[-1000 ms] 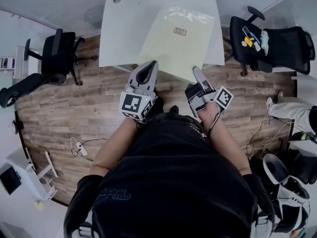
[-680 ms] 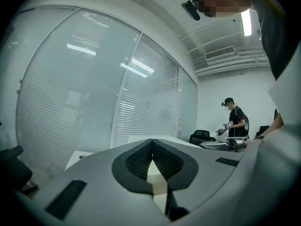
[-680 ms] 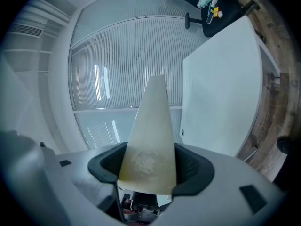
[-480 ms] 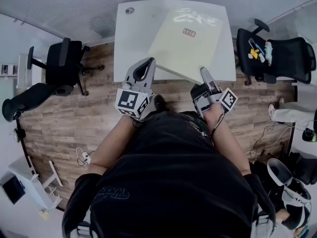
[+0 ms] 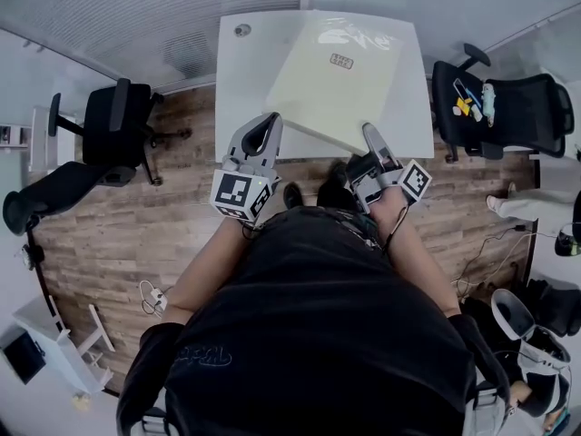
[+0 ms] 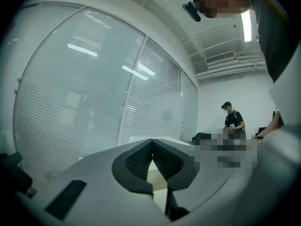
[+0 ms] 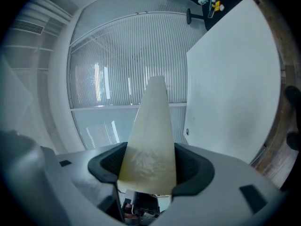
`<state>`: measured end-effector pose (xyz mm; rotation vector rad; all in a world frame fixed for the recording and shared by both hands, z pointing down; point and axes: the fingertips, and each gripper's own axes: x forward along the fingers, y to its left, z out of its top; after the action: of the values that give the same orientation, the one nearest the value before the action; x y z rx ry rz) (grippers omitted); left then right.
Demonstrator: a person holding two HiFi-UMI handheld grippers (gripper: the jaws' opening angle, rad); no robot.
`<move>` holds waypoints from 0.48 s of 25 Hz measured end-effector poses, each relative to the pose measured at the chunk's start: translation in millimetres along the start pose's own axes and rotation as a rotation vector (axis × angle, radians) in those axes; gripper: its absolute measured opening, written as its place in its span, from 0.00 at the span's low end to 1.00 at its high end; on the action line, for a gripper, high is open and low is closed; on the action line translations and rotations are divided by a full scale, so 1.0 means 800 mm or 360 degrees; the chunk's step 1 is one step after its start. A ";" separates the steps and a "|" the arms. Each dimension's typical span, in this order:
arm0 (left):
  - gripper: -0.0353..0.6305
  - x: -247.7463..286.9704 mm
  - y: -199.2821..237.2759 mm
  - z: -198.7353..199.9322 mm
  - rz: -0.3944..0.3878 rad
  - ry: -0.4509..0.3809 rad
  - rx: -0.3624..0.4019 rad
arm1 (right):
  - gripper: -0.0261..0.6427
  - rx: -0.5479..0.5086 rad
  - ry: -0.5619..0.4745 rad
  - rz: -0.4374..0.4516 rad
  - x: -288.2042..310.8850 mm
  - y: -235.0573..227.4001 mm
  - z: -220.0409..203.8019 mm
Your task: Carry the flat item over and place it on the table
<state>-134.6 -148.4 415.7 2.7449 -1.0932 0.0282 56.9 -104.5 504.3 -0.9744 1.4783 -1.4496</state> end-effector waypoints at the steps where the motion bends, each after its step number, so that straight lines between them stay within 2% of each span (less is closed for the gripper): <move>1: 0.07 -0.001 0.002 0.000 0.0007 -0.0002 0.0002 | 0.49 0.0001 0.0005 0.0001 0.003 -0.002 0.000; 12: 0.08 0.006 0.012 0.006 0.0062 -0.0013 0.0028 | 0.49 0.0021 0.0065 0.0052 0.033 -0.003 0.003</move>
<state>-137.5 -159.2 413.2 2.7411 -1.1542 0.0319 49.8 -130.4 506.0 -0.9140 1.5055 -1.4616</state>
